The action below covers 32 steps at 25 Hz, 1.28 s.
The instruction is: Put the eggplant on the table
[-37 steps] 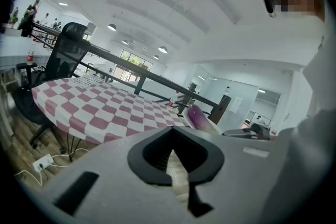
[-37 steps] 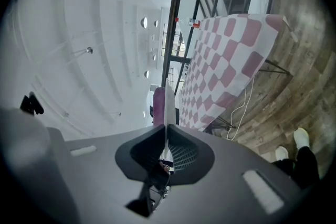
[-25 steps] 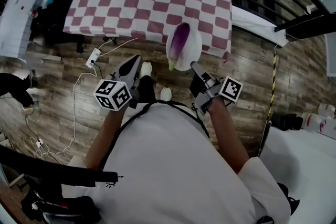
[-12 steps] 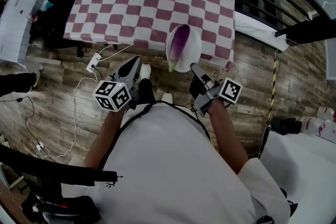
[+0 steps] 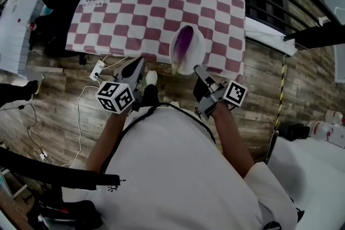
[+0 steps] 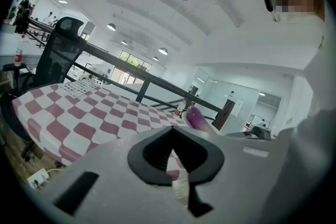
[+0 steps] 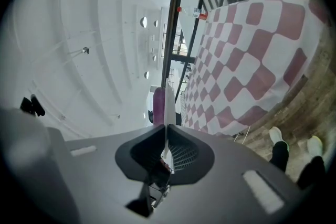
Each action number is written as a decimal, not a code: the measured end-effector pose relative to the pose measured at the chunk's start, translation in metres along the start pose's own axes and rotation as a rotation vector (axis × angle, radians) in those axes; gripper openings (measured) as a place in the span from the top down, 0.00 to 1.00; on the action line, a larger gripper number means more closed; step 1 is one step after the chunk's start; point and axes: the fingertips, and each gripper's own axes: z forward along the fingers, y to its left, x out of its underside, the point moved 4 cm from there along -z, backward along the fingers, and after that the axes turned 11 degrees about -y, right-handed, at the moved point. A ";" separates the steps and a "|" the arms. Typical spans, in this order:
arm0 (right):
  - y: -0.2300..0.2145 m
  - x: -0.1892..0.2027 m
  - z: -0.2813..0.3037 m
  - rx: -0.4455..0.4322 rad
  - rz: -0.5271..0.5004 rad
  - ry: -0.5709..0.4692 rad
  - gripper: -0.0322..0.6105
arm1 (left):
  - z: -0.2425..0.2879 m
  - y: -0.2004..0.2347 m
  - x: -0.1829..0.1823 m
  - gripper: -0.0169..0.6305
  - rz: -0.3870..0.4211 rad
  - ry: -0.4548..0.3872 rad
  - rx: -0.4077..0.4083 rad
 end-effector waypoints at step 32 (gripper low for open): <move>-0.021 -0.021 0.170 -0.045 0.010 -0.160 0.91 | 0.112 0.165 -0.080 0.97 -0.023 0.109 0.133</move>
